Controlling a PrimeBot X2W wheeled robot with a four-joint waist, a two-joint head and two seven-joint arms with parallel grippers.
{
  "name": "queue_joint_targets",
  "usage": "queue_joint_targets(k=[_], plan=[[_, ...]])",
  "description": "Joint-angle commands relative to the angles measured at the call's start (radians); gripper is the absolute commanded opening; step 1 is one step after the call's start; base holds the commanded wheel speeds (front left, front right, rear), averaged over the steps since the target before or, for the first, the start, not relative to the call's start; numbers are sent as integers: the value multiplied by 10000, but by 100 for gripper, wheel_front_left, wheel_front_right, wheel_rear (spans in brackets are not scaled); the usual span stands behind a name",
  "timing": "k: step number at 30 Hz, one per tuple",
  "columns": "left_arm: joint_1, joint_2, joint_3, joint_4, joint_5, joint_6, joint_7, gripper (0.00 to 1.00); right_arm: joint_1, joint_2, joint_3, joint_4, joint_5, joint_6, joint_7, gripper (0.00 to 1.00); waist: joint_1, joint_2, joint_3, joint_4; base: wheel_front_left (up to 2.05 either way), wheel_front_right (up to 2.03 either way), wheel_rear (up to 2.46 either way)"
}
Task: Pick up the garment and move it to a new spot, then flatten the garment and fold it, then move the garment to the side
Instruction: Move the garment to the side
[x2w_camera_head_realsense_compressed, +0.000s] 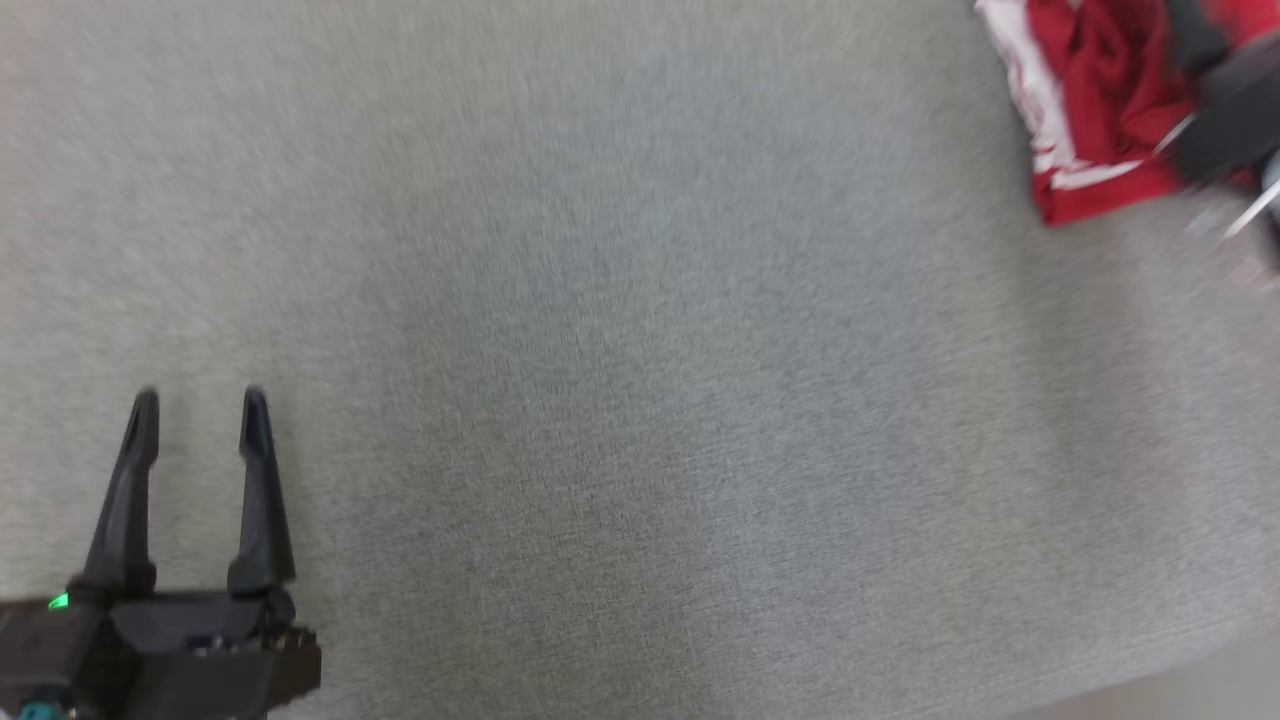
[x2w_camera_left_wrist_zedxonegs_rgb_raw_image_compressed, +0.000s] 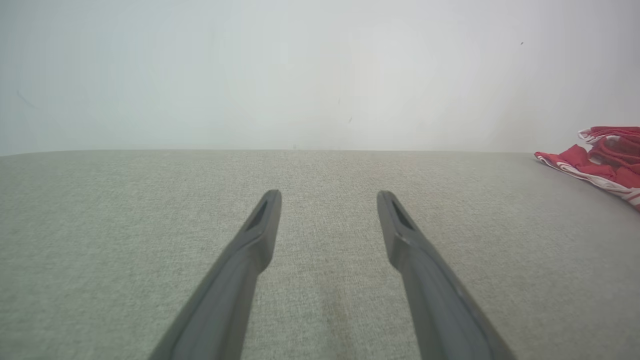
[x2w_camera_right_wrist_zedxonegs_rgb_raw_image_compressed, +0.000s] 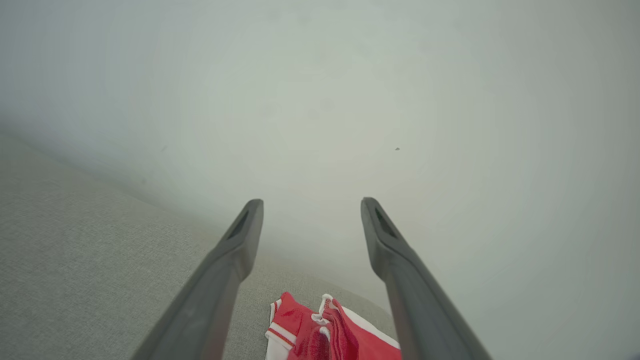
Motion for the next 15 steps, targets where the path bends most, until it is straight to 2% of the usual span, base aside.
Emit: queue_joint_targets(k=[1,7,11,12,15], plan=[[323,-58,101,17,-33,33,5,100,746,243,-242,-362,-195,-33,-27,100,-2,-4,-1195,45,0,0,0],[788,-139,93,337,-48,-13,5,100,3143,1335,-1465,-1588,-274,-33,-19,100,-2,-4,-2030,329,0,0,0],[820,-182,56,634,-119,-24,3,100,4733,1871,-2095,-2423,-610,-33,-20,100,-2,-4,-2431,647,0,0,0],[820,-182,56,634,-119,-24,3,100,4733,1871,-2095,-2423,-610,-33,-20,100,-2,-4,-2431,647,0,0,0],[846,-205,48,962,-183,-19,3,100,6351,2548,-2920,-3194,-639,-33,-17,100,-2,-4,-2745,987,0,0,0]])
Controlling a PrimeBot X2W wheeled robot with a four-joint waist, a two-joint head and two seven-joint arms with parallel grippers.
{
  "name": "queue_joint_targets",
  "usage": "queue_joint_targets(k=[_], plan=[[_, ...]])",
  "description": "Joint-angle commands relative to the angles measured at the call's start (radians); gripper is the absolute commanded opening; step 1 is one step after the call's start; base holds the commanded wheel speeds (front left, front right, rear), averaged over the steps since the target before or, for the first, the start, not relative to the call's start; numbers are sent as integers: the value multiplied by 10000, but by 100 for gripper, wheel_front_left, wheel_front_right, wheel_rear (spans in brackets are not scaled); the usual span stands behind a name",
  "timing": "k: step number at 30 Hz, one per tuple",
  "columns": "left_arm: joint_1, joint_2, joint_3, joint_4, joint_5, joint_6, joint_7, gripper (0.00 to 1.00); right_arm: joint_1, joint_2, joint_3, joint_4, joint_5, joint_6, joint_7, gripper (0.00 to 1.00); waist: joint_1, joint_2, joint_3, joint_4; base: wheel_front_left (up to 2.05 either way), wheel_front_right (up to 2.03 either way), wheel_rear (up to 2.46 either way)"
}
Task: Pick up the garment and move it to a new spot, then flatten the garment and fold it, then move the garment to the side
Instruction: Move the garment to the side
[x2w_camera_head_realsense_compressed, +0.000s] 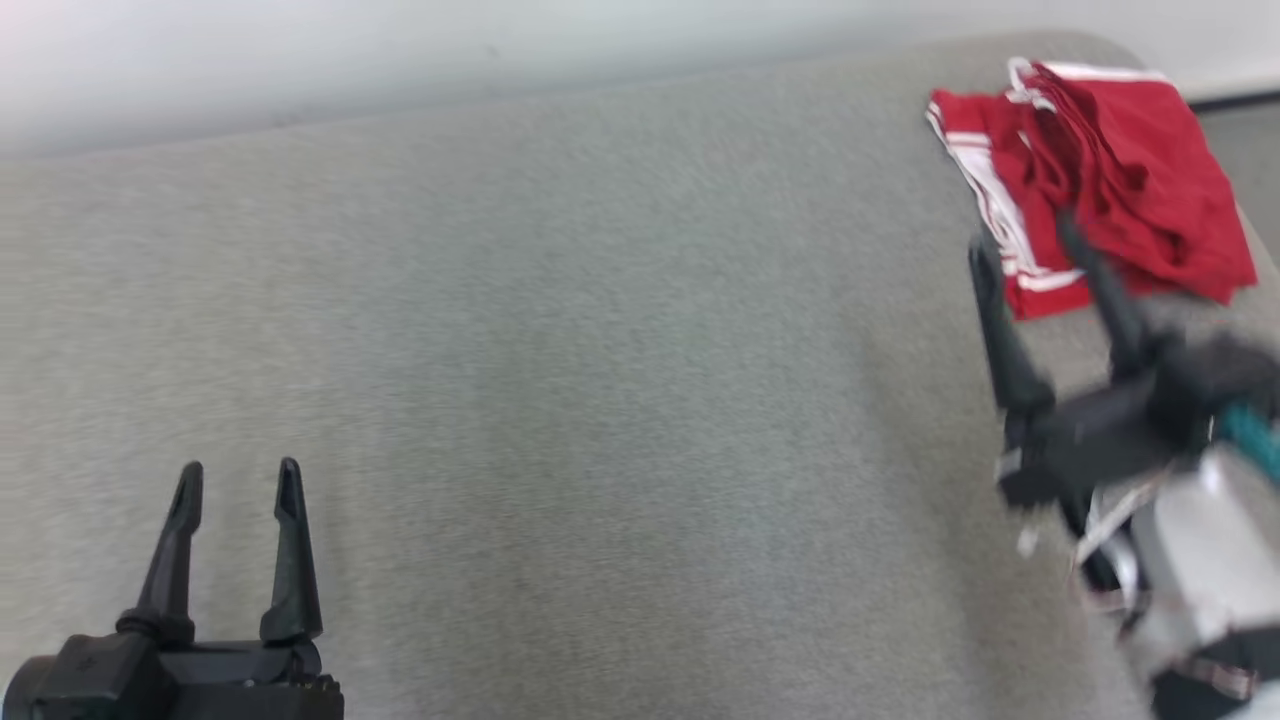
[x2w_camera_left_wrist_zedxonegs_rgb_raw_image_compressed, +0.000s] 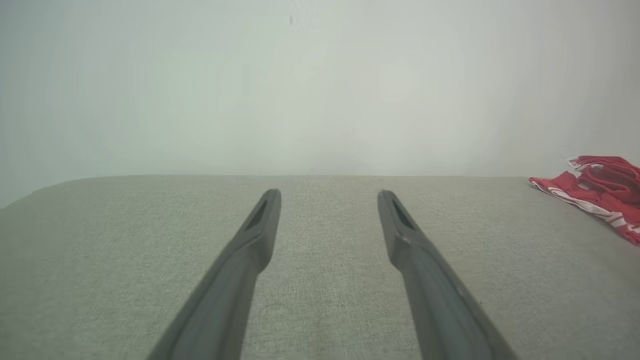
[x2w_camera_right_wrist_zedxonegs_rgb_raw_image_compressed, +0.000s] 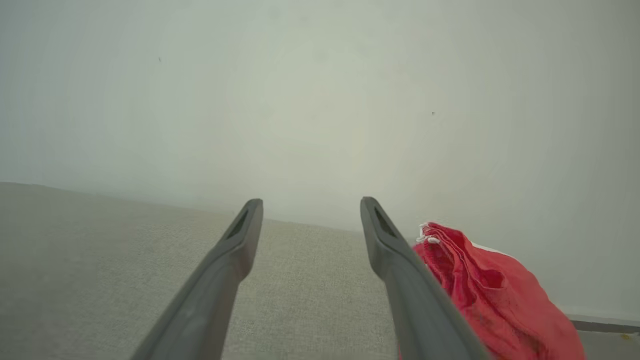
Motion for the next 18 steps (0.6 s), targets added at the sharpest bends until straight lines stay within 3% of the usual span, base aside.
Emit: queue_joint_targets(k=[1,11,18], plan=[[91,-5,25,89,-61,17,5,100,369,105,-142,-141,-54,-33,4,100,2,1,-495,524,0,0,0],[198,-34,-31,1135,-301,130,5,100,3588,1375,-1686,-1463,-719,-33,3,100,2,1,-1258,1278,0,0,0],[447,-33,-84,1691,-314,191,3,100,4814,2032,-1974,-1886,-1153,-32,3,100,2,1,-1773,1550,0,0,0]])
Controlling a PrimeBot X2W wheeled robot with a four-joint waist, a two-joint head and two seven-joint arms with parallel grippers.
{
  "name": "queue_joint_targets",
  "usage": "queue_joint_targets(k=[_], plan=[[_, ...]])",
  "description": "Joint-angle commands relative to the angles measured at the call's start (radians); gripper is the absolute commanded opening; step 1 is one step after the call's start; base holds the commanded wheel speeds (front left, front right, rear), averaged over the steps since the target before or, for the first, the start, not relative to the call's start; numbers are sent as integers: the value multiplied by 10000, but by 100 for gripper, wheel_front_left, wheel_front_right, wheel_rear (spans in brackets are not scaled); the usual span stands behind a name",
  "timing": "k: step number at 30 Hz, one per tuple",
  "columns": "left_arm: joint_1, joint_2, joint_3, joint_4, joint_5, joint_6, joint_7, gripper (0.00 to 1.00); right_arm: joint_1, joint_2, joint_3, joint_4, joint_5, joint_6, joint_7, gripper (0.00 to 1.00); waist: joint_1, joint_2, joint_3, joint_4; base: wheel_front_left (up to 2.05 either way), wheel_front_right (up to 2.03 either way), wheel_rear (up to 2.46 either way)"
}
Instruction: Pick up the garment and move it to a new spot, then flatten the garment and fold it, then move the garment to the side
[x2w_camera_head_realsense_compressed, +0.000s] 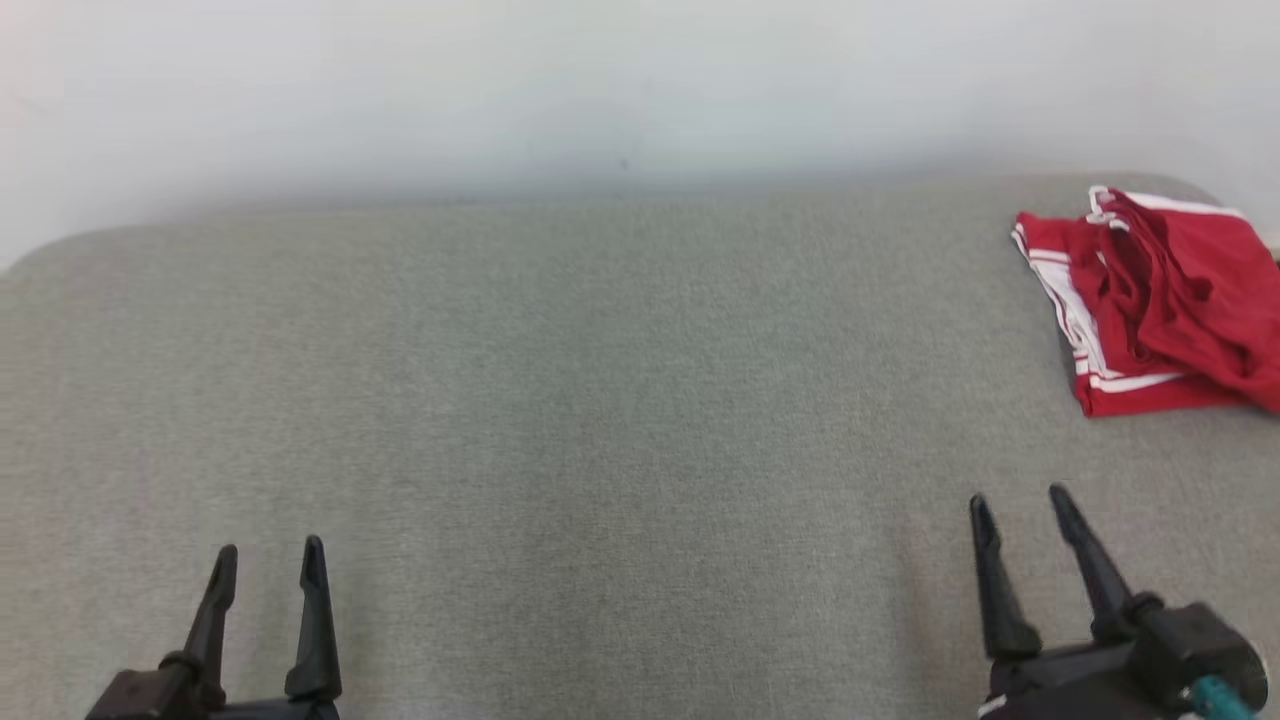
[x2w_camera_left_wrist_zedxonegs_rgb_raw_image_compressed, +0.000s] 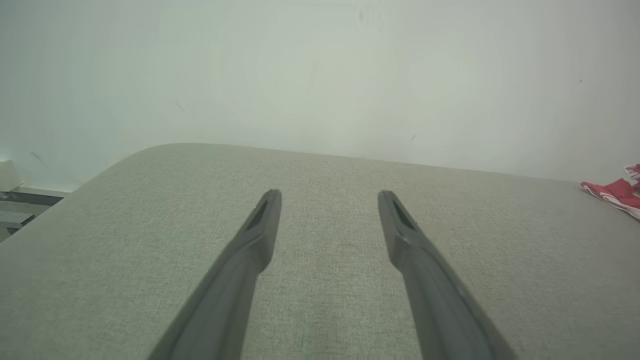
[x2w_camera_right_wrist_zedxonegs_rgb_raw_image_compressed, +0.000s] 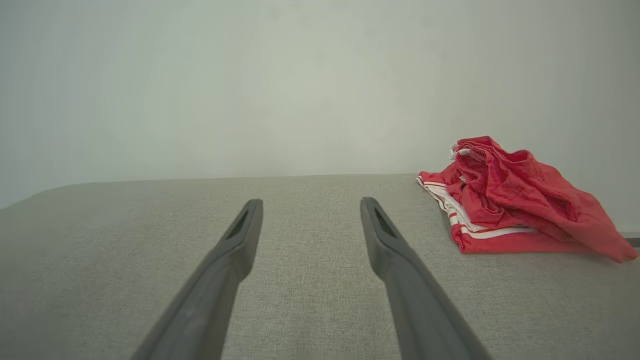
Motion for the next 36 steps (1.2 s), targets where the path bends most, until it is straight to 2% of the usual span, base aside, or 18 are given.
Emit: queue_joint_targets(k=[1,10,36], plan=[[170,-5,12,82,82,24,5,100,160,57,3,-42,-123,-31,1,100,2,1,-338,234,0,0,0],[384,-5,139,516,108,60,4,100,706,501,12,-18,-349,-30,1,100,2,1,-870,289,0,0,0],[288,-4,-11,663,125,18,4,100,258,604,251,783,-364,-30,0,100,2,1,-1051,219,0,0,0]])
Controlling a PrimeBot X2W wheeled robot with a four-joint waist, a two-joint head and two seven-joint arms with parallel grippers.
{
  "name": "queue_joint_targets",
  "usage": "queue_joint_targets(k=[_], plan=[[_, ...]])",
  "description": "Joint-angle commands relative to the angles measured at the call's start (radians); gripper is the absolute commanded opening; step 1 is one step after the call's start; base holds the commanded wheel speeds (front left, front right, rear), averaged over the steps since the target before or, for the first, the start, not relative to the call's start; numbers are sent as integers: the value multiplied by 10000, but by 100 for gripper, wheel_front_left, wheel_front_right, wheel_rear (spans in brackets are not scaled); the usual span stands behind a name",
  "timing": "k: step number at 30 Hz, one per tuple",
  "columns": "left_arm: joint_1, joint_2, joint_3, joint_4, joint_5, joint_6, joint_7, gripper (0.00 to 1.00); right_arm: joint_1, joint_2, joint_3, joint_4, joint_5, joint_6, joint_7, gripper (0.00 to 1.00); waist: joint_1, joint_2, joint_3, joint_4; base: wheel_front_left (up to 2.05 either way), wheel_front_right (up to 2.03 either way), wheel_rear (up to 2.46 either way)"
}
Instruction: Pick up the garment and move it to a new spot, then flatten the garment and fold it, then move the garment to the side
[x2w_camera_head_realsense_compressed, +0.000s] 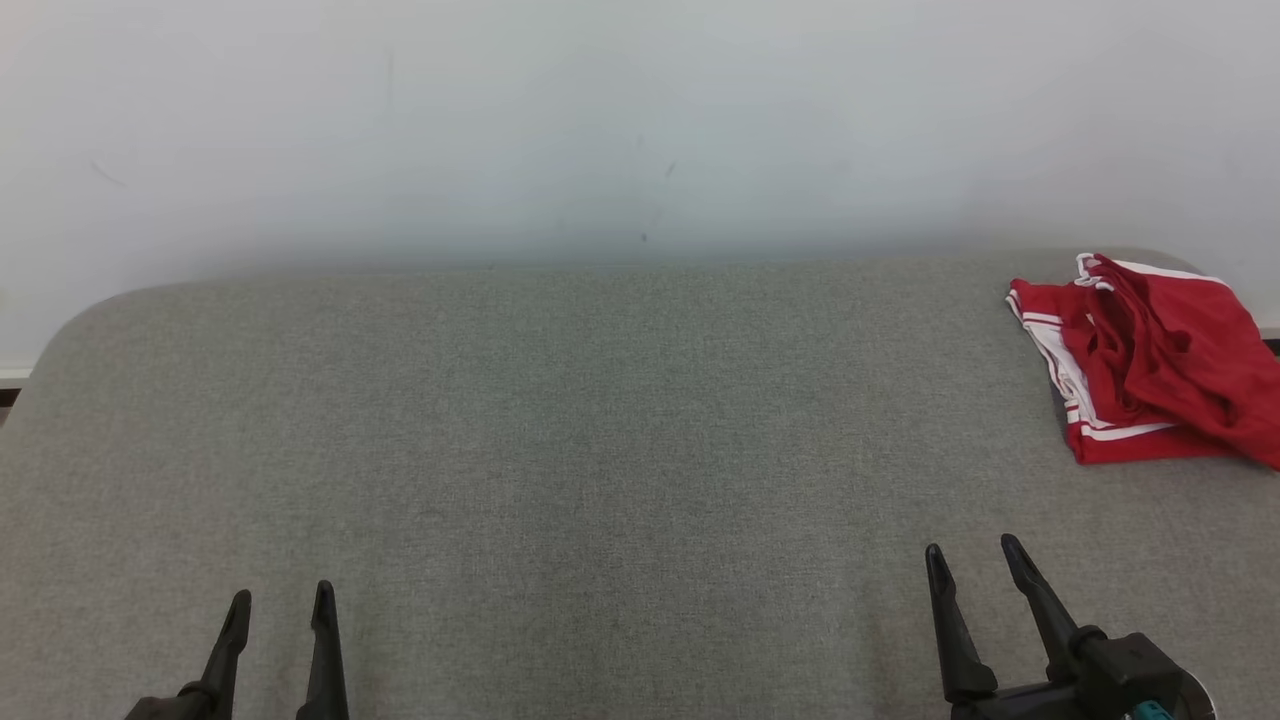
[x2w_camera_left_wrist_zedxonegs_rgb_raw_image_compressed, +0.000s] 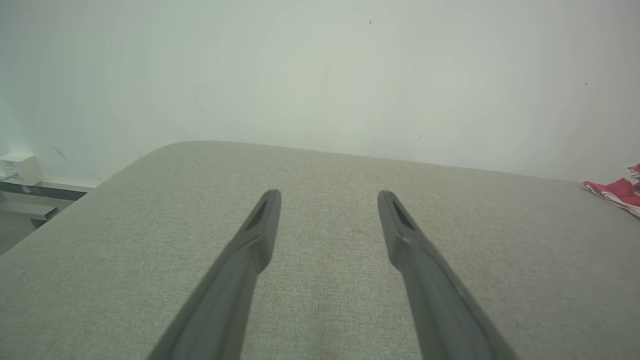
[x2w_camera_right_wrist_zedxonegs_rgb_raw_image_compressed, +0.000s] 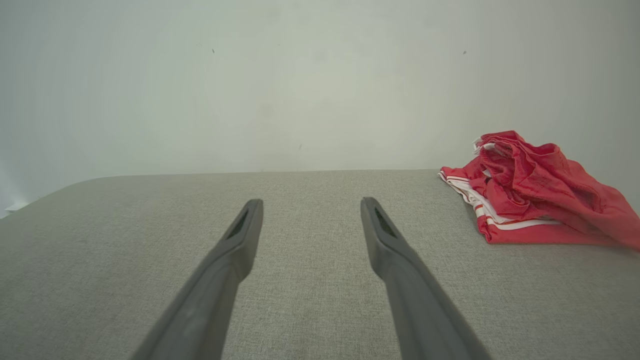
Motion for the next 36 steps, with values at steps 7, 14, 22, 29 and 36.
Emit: queue_joint_targets(k=[7,14,22,29,36], plan=[[-21,-1,-29,-73,-70,20,2,100,-80,37,3,151,76,-30,2,100,0,0,-67,16,0,0,0],[138,-1,-149,-236,-84,112,2,100,-96,52,33,271,48,-30,2,100,0,0,-118,3,0,0,0],[169,-2,-189,-369,-82,173,2,100,-48,93,-33,290,7,-30,2,100,0,0,-125,-7,0,0,0],[55,-54,-121,127,-439,164,156,0,167,75,-16,614,366,2,84,0,0,0,-119,-10,0,0,0],[-106,-48,-79,194,-1837,113,531,0,28,80,-180,591,1796,0,432,0,0,0,-99,-17,0,0,0]])
